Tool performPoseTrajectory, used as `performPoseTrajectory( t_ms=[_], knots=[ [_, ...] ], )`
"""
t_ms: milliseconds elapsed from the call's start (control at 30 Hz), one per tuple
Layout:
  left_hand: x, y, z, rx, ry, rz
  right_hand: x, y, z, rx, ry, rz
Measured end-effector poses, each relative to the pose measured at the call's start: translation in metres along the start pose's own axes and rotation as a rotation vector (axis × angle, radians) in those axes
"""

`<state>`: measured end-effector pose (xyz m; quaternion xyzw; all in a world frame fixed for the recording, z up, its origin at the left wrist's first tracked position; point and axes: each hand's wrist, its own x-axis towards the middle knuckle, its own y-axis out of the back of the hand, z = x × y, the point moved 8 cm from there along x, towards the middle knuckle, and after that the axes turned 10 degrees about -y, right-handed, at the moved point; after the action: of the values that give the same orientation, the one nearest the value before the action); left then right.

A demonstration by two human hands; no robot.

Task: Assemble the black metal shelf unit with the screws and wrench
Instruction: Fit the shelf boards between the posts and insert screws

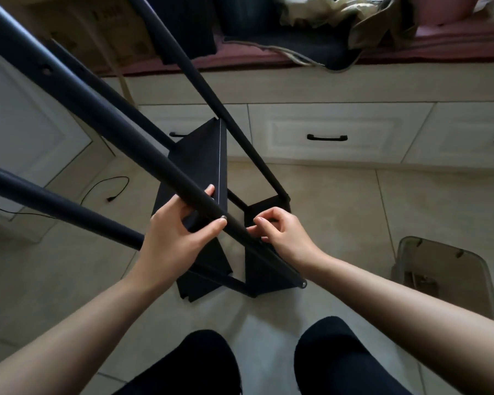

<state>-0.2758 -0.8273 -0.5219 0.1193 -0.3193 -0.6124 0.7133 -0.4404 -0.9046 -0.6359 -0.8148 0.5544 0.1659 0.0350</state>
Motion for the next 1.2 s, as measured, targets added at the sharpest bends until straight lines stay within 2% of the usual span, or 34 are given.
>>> performPoseTrajectory(
  t_ms=[400, 600, 900, 1200],
  knots=[
    [-0.012, 0.003, -0.074, -0.305, 0.14, 0.121, 0.024, -0.008, 0.021, 0.134, -0.034, 0.019],
    [-0.033, -0.004, -0.114, -0.511, 0.187, 0.203, 0.036, -0.018, 0.03, 0.034, -0.058, -0.044],
    [-0.075, -0.022, -0.176, -0.682, 0.29, 0.356, 0.05, -0.042, 0.044, -0.086, -0.059, -0.072],
    [-0.109, -0.045, -0.215, -0.82, 0.398, 0.405, 0.051, -0.056, 0.067, -0.195, -0.093, -0.049]
  ],
)
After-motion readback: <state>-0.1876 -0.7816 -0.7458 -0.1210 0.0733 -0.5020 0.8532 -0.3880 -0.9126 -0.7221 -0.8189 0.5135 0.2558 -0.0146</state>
